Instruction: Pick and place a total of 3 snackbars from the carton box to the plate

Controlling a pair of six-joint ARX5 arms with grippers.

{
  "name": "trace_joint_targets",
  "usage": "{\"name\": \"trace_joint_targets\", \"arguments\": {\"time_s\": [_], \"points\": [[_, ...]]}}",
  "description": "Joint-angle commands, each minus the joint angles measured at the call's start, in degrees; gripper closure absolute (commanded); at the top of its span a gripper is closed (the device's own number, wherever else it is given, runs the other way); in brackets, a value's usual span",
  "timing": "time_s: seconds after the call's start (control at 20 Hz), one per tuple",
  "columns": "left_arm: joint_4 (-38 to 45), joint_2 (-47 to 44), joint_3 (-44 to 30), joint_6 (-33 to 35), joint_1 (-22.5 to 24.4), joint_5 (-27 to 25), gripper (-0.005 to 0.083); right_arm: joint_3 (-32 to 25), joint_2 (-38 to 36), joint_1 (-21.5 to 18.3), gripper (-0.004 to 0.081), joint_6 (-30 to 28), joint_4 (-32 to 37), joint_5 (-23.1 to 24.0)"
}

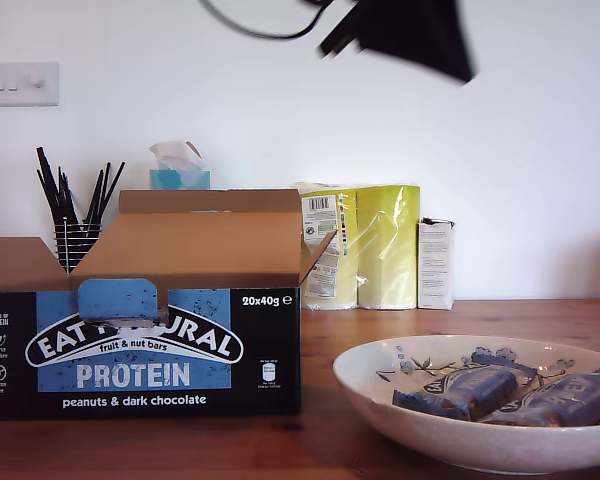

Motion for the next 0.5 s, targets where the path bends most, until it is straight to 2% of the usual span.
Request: {"name": "trace_joint_targets", "arguments": {"time_s": [0.0,0.25,0.45], "points": [[-0.2,-3.0,-3.0,0.7,1.9,-0.1,0.0797,-0.5,-0.5,0.2,0.0783,-0.2,0.8,0.6],[-1.1,-10.3,-10.7,0.9,10.0,-1.6,0.0797,-0.8,-0.5,0.2,0.0783,-0.3,1.0,0.8],[-5.8,-14.4,-16.7,0.6,15.7,-4.5,0.0797,-0.8,-0.4,0.2,0.0783,-0.4,1.0,0.8]]}}
